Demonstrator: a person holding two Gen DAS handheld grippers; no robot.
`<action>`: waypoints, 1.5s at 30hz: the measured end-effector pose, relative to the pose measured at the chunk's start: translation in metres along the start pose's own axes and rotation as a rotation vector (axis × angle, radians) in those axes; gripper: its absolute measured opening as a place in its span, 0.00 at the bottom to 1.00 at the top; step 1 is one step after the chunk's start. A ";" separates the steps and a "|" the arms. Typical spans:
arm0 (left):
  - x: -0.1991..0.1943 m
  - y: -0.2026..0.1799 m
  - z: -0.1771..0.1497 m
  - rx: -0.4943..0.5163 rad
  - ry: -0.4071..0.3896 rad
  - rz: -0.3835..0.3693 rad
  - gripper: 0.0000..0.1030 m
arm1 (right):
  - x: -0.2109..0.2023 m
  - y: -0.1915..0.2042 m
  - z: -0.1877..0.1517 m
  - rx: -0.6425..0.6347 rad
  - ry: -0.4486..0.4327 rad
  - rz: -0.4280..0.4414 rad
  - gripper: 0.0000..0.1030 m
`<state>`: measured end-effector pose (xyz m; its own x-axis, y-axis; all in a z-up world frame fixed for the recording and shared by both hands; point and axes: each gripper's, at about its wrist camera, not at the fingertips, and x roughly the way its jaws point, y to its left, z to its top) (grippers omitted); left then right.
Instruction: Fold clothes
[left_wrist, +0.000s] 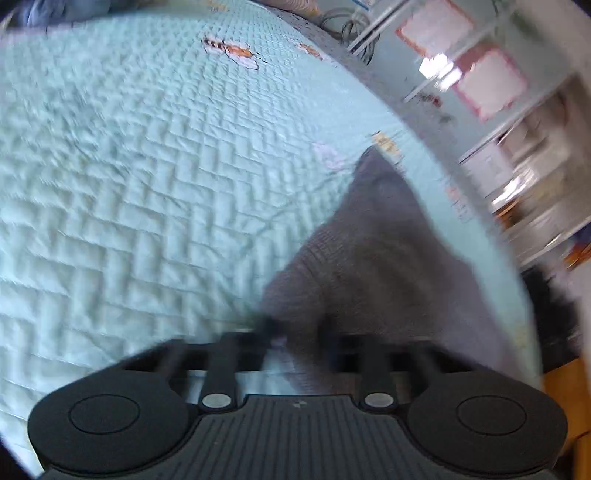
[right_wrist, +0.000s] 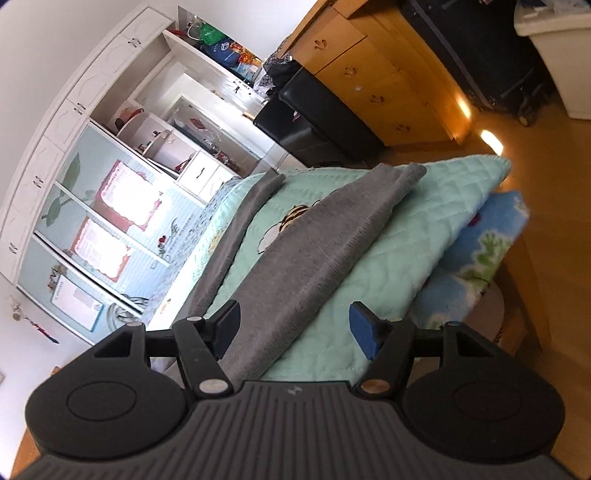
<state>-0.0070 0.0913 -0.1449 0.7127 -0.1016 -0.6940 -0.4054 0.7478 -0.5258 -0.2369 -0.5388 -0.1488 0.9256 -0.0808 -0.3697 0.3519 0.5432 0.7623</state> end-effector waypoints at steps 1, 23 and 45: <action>-0.002 0.001 0.000 0.009 0.004 -0.011 0.10 | 0.000 0.001 0.000 -0.004 0.000 0.003 0.65; -0.066 0.013 -0.016 0.236 0.129 0.055 0.33 | 0.023 0.059 -0.027 -0.229 0.229 0.199 0.73; -0.025 -0.037 -0.043 0.508 0.100 -0.067 0.77 | 0.166 0.242 -0.157 -0.506 0.753 0.367 0.80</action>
